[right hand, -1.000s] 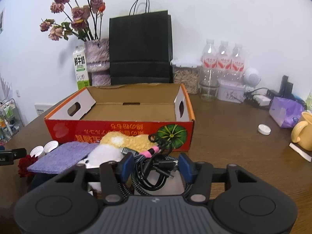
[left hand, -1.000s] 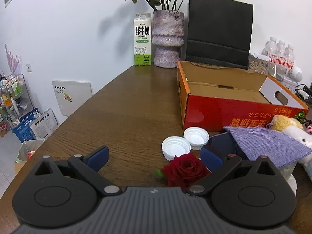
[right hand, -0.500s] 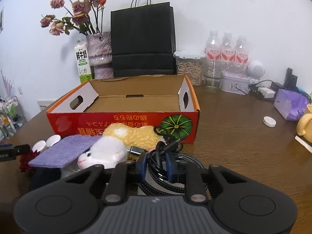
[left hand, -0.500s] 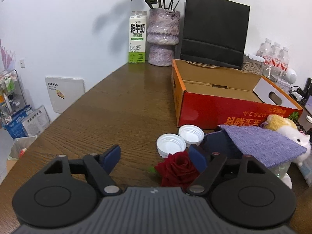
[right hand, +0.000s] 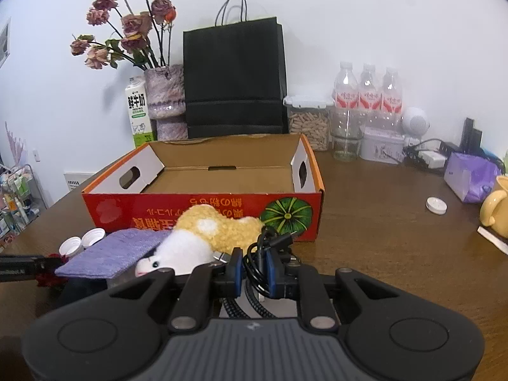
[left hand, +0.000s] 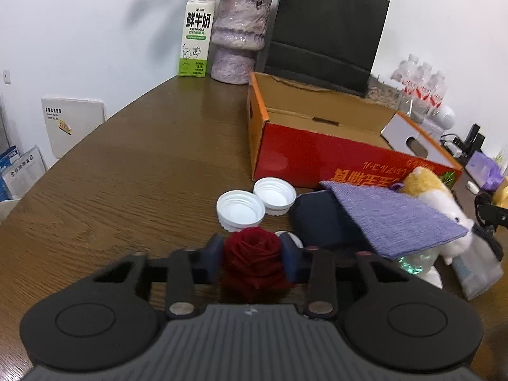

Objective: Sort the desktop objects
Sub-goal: 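Grasp the red rose with the left tool while the right tool grasps the small black cable, then carry the rose and cable into the cardboard box and open both tools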

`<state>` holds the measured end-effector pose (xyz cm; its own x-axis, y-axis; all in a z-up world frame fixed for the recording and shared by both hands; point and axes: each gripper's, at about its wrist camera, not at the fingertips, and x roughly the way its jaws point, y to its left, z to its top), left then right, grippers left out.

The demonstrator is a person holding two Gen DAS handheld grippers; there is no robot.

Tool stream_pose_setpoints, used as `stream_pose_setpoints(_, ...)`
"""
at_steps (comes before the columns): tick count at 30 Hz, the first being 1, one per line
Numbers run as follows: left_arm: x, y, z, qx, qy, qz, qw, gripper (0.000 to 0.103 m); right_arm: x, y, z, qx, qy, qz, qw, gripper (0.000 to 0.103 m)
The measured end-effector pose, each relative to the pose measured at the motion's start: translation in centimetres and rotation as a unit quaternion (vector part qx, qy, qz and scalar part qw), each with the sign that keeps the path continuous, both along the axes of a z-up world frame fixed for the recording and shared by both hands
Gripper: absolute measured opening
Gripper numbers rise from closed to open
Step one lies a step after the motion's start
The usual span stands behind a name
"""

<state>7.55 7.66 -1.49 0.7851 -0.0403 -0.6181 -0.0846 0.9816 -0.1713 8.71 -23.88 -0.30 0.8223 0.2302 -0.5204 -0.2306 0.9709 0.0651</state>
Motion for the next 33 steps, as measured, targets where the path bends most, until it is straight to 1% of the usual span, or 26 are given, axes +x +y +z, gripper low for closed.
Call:
stream_pose_setpoints(4, -0.7, 0.1, 0.5, -0.005, -0.013, 0.000, 0.9999, 0.023, -0.4, -0.1, 0.3, 0.000, -0.008, 0.000, 1.000, 0.014)
stream_pose_setpoints(6, -1.0, 0.1, 0.8, -0.006, -0.019, -0.001, 0.9998, 0.021, -0.7, -0.2, 0.5, 0.002, -0.012, 0.000, 1.000, 0.014)
stream_pose_setpoints(12, -1.6, 0.0, 2.2, -0.005, -0.044, -0.007, 0.9990, 0.018, -1.2, -0.5, 1.0, 0.003, -0.025, 0.002, 1.000, 0.014)
stream_pose_setpoints(20, -1.6, -0.5, 5.0, 0.001, -0.089, -0.015, 0.9960, 0.018, -1.3, -0.4, 2.1, 0.007, -0.047, 0.011, 0.999, 0.013)
stream_pose_setpoints(27, 1.5, -2.1, 8.1, 0.014, -0.133, -0.032, 0.9905, 0.018, 0.7, -0.2, 4.4, 0.005, -0.089, 0.016, 0.996, 0.013)
stream_pose_setpoints(33, 6.2, -3.8, 10.0, 0.015, -0.156, -0.038, 0.9869, 0.018, 4.8, 0.0, 6.7, 0.008, -0.119, 0.020, 0.993, 0.013)
